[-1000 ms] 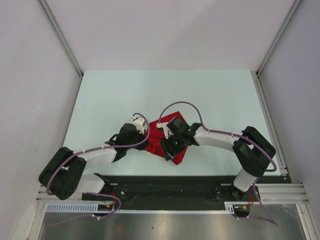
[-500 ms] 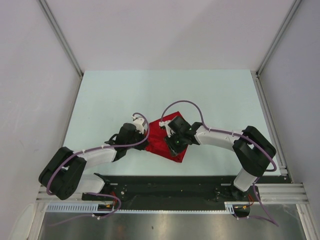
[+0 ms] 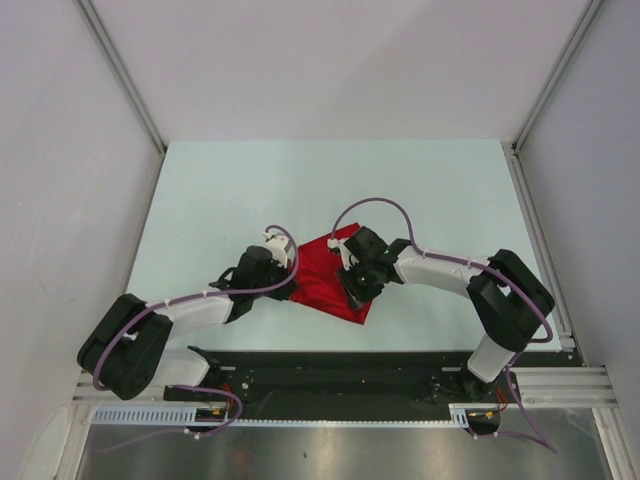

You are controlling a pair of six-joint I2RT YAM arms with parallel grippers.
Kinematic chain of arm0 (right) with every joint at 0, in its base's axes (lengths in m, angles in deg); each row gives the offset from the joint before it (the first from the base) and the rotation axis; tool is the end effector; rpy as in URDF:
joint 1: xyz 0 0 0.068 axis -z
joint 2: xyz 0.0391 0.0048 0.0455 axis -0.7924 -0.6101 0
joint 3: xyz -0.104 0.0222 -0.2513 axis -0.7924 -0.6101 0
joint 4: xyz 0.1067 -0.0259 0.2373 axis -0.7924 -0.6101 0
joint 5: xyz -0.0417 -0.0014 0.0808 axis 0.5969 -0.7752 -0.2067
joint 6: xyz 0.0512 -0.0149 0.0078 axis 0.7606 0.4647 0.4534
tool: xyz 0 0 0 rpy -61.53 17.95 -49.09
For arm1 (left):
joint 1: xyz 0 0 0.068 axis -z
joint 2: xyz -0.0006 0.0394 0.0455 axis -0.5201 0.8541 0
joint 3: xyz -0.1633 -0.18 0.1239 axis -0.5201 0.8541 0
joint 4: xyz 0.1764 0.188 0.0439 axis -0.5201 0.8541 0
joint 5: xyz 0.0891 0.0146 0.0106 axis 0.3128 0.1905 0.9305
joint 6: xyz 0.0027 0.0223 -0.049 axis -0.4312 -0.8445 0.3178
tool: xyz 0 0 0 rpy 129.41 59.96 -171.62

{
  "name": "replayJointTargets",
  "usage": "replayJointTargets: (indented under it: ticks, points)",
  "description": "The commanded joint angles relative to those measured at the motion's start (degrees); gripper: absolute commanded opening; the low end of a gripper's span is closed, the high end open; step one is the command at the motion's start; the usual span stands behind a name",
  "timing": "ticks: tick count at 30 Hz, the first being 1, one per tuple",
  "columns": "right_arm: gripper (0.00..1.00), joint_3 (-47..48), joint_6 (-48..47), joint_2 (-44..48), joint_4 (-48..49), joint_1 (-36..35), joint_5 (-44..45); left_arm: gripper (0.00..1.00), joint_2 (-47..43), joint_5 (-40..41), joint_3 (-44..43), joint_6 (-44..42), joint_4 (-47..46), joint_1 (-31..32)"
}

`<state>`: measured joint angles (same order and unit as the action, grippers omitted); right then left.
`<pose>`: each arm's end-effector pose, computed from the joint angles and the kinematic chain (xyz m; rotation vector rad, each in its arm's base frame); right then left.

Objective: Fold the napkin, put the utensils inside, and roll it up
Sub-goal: Roll the napkin with the utensil

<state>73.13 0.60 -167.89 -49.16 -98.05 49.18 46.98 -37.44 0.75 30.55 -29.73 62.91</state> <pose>0.2183 0.2347 0.1721 -0.9870 2.6354 0.5602 0.1982 -0.1272 0.1447 0.3564 2.2975 -0.5967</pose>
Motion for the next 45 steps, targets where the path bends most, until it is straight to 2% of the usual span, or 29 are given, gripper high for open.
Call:
replayJointTargets:
  ticks: [1,4,7,8,10,20,23,27,36,45]
  points:
    - [0.36,-1.24,1.98,1.28,-3.54,0.56,0.55,0.00,-0.89,0.96,-1.54,-0.05,1.97,-0.46]
    - [0.45,-1.42,2.51,4.52,-4.15,0.47,0.82,0.00,-0.89,0.61,-1.54,0.21,1.88,-0.46]
    - [0.62,-0.19,1.37,7.25,-4.25,0.12,0.12,0.00,-1.06,0.26,-1.54,0.48,1.88,-0.46]
    - [0.71,0.94,1.02,8.83,-3.37,-0.14,0.12,0.00,-1.33,-0.09,-1.63,0.65,1.97,-0.46]
    - [0.79,2.09,-0.30,9.72,-2.05,-0.84,0.47,0.00,-1.41,-0.18,-1.63,1.09,2.06,-0.46]
    - [0.82,5.26,-9.07,3.84,18.33,-8.31,7.50,0.00,-0.63,-0.18,-2.25,2.24,2.50,-0.63]
    - [0.82,5.08,-12.59,0.77,23.87,-8.84,5.57,0.00,-1.06,-0.27,-2.07,2.67,2.41,-0.72]
    - [0.82,6.75,-14.45,-4.41,26.16,-8.84,2.50,0.00,-1.42,-0.53,-1.81,3.11,2.23,-0.90]
    - [0.81,6.40,-17.35,-7.86,32.14,-8.49,0.82,0.00,-1.59,-1.24,-1.63,3.29,1.97,-1.07]
    - [0.81,8.33,-17.61,-11.99,29.43,-6.65,-3.40,0.00,-2.03,-1.50,-1.81,3.73,2.06,-1.25]
